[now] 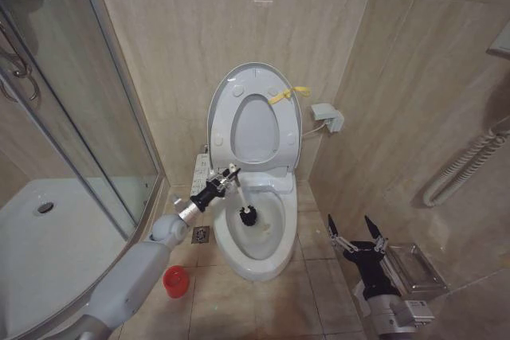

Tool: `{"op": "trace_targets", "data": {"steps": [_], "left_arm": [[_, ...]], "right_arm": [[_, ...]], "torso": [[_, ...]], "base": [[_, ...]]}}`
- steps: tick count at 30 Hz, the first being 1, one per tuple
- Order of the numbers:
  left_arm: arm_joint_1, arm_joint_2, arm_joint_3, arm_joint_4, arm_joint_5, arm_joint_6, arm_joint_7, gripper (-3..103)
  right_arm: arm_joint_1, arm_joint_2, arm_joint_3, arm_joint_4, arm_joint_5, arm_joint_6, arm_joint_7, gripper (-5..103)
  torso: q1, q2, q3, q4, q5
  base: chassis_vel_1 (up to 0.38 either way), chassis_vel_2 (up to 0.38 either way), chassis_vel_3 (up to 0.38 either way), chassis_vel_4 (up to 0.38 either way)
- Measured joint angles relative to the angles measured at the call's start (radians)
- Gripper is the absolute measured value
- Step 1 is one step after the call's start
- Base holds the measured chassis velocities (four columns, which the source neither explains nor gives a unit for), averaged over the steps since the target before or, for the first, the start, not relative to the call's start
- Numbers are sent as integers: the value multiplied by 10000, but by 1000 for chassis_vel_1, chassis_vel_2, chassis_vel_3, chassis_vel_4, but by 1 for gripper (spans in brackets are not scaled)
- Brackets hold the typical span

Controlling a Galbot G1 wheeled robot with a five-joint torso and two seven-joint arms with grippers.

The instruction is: Open the toilet lid, clean the toilet bowl with a toilet brush, close the toilet lid, and flush.

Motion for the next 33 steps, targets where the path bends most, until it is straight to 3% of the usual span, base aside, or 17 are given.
{"op": "trace_targets", "data": {"steps": [9, 19, 26, 29, 33], "left_arm": [[-438, -700, 263, 1771, 1051, -903, 364, 23], [-639, -1119, 592, 2820, 1766, -1069, 803, 23], [-317, -1272, 668, 2813, 1655, -886, 593, 23], [-280, -1349, 445, 2480, 941, -771, 424, 23], [-321, -1408, 253, 2297, 707, -782, 128, 23]], "right_arm": [[0, 0, 0, 0, 0, 0, 0, 100], [0, 0, 0, 0, 0, 0, 0, 100], [0, 0, 0, 1, 0, 0, 0, 100], [0, 0, 0, 0, 0, 0, 0, 100], [0, 0, 0, 0, 0, 0, 0, 100]], "torso": [[0, 0, 0, 0, 0], [0, 0, 0, 0, -1], [0, 1, -1, 3, 0], [0, 0, 0, -1, 0], [0, 0, 0, -2, 1]], "base": [[0, 0, 0, 0], [0, 0, 0, 0], [0, 0, 0, 0], [0, 0, 0, 0], [0, 0, 0, 0]]}}
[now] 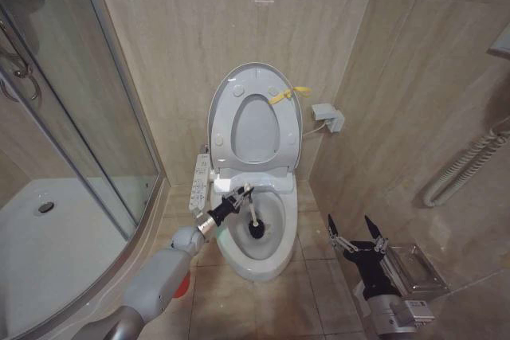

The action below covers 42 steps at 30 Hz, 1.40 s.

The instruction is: Open the toilet lid, clean the toilet bowl with a toilet brush, close the toilet lid, and flush.

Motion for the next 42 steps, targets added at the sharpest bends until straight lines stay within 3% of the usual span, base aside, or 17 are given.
{"op": "trace_targets", "data": {"steps": [16, 25, 27, 30, 31, 34, 37, 40, 42], "left_arm": [[1, -721, -157, 543, -316, -859, -458, 22], [-49, -1001, -78, 888, -420, -824, -85, 22], [-106, -1089, -106, 1118, -295, -902, 93, 22], [-399, -1311, -337, 2085, 848, -1488, 731, 22], [-399, -1311, -337, 2085, 848, -1488, 731, 22], [-468, -1280, -635, 2417, 2441, -1836, 1098, 22], [-471, -1253, -729, 2321, 2911, -1946, 1144, 22], [-476, -1321, -738, 2153, 2788, -1984, 935, 22], [-569, -1591, -717, 2112, 1900, -1996, 535, 22]], "right_arm": [[0, 0, 0, 0, 0, 0, 0, 100], [0, 0, 0, 0, 0, 0, 0, 100], [0, 0, 0, 0, 0, 0, -1, 100], [0, 0, 0, 0, 0, 0, 0, 100], [0, 0, 0, 0, 0, 0, 0, 100], [0, 0, 0, 1, 0, 0, 0, 100], [0, 0, 0, 1, -1, 0, 0, 100], [0, 0, 0, 0, 0, 0, 0, 100], [0, 0, 0, 0, 0, 0, 0, 100]], "torso": [[0, 0, 0, 3, -1], [0, 0, 0, 6, -1], [0, 0, 0, 5, -1], [0, 0, -1, 0, -2], [0, 0, -1, 0, -2], [0, 0, 0, 8, -1], [-1, 0, 0, 6, -1], [1, -1, 1, 6, -1], [0, 0, 1, 2, -2]], "base": [[0, 0, 0, 0], [0, 0, 0, 0], [0, 0, 0, 0], [0, 0, 0, 0], [0, 0, 0, 0], [0, 0, 0, 0], [0, 0, 0, 0], [0, 0, 0, 0], [0, 0, 0, 0]]}}
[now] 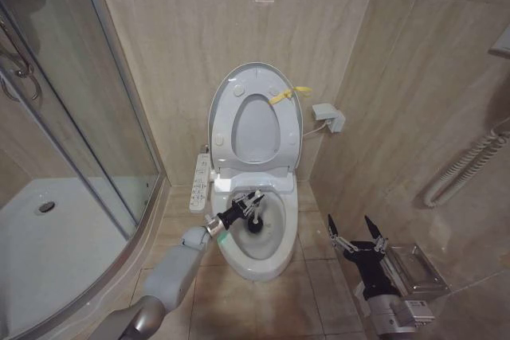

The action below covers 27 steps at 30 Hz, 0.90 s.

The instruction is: Open the toilet lid, clean the toilet bowl with a toilet brush, close the toilet lid, and flush.

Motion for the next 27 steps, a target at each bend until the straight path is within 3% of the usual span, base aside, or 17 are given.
{"op": "trace_targets", "data": {"steps": [1, 4, 7, 13, 19, 23, 27], "left_arm": [[0, 0, 0, 0, 0, 0, 0, 22], [-186, -458, -87, 200, -1112, -148, -603, 22], [-220, -593, -125, 360, -1481, -252, -915, 22], [217, -505, -102, 408, -1624, -47, -837, 22], [494, -340, -169, 413, -1003, -17, -540, 22], [498, -277, -562, 455, 224, -201, -227, 22], [376, -392, -724, 341, 681, -353, -223, 22]], "right_arm": [[0, 0, 0, 0, 0, 0, 0, 100], [0, 1, 0, 0, 0, 0, 0, 100], [0, 0, 0, 0, 0, 0, 1, 100], [0, 0, 0, 0, 0, 0, 1, 100], [0, 0, 0, 0, 0, 0, 0, 100], [0, 0, 0, 0, 0, 0, 0, 100], [0, 0, 0, 0, 0, 0, 0, 100]], "torso": [[0, 0, 0, 0, 0], [0, 0, 0, -5, 0], [0, 0, 0, -5, 0], [0, 0, 0, 5, -1], [-2, 1, -3, 4, -1], [0, 0, 1, 4, -1], [1, 0, 1, -3, 0]], "base": [[0, 0, 0, 0], [0, 0, 0, 0], [0, 0, 0, 0], [0, 0, 0, 0], [0, 0, 0, 0], [0, 0, 0, 0], [0, 0, 0, 0]]}}
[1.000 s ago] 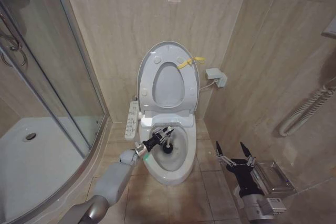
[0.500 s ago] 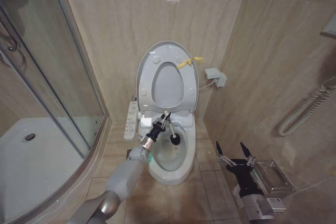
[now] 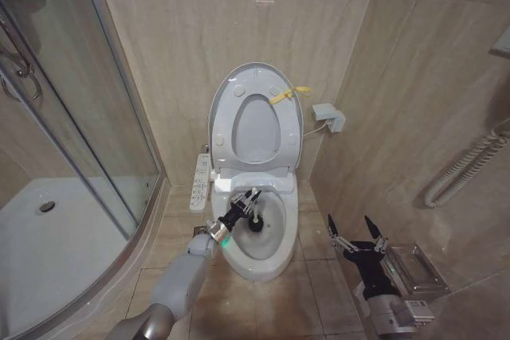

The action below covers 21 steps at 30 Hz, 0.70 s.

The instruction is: Open the toilet lid, clean the toilet bowl with a toilet brush, close the toilet lid, and flush.

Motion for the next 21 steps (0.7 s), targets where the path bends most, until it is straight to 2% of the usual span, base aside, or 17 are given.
{"op": "trace_targets", "data": {"steps": [2, 8, 10, 17, 19, 20, 21], "left_arm": [[-29, -76, -2, -27, -117, -36, -81, 22], [-83, -346, 170, -171, -1513, -118, -374, 22], [-88, -439, 109, -54, -1635, -246, -350, 22], [95, -618, -312, 638, -1607, -552, -166, 22], [189, -618, -681, 731, -896, -614, -170, 22], [189, -618, -681, 731, -896, -614, -170, 22], [216, -562, -857, 730, -349, -651, -170, 22]], "right_arm": [[0, 0, 0, 0, 0, 0, 0, 100], [0, 0, 0, 1, 0, 0, 0, 100], [0, 0, 0, 0, 0, 0, 0, 100], [0, 0, 0, 0, 0, 0, 0, 100], [0, 0, 0, 0, 0, 0, 0, 100], [0, 0, 0, 0, 0, 0, 0, 100], [0, 0, 0, 0, 0, 0, 0, 100]], "torso": [[0, 0, 0, 0, -1], [0, 0, -1, 1, 0], [0, 0, -1, 2, 0], [-1, 0, -2, 6, 0], [-2, 1, -3, 4, 0], [-2, 1, -3, 4, 0], [-2, 1, -3, 4, 1]], "base": [[0, 0, 0, 0], [0, 0, 0, 0], [0, 0, 0, 0], [0, 0, 0, 0], [0, 0, 0, 0], [0, 0, 0, 0], [0, 0, 0, 0]]}}
